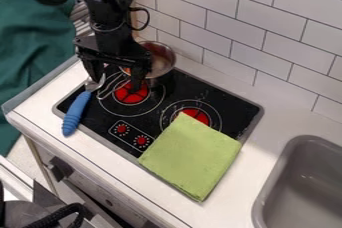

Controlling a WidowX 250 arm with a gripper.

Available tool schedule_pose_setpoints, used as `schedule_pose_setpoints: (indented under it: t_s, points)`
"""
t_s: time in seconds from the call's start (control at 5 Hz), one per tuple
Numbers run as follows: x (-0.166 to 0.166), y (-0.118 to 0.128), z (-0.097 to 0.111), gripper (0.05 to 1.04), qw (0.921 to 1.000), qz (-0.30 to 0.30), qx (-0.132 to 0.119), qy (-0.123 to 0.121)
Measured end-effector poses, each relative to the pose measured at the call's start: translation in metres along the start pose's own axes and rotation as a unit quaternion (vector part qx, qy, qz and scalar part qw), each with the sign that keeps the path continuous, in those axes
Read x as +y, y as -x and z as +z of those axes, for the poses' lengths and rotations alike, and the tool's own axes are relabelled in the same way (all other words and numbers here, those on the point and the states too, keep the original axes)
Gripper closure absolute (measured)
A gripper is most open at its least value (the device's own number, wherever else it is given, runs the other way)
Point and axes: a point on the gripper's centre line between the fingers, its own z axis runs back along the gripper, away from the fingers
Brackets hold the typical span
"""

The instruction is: Move the green towel to the left burner

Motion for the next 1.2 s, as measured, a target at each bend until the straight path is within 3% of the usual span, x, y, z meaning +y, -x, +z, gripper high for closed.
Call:
schedule_pose_setpoints:
  t_s: [0.4,0.6,0.8,1.0,1.2]
  points:
    - [-0.019,0.026,-0.019,0.079,0.9989,0.030,0.034,0.007]
    - [-0.045,0.053,-0.026,0.078,0.9970,0.043,0.050,0.039]
    - [-0.068,0.073,-0.030,0.078,0.9951,0.039,0.050,0.077]
    - [-0.088,0.080,-0.038,0.078,0.9942,0.025,0.060,0.086]
    - [-0.104,0.073,-0.037,0.078,0.9952,-0.005,0.056,0.080]
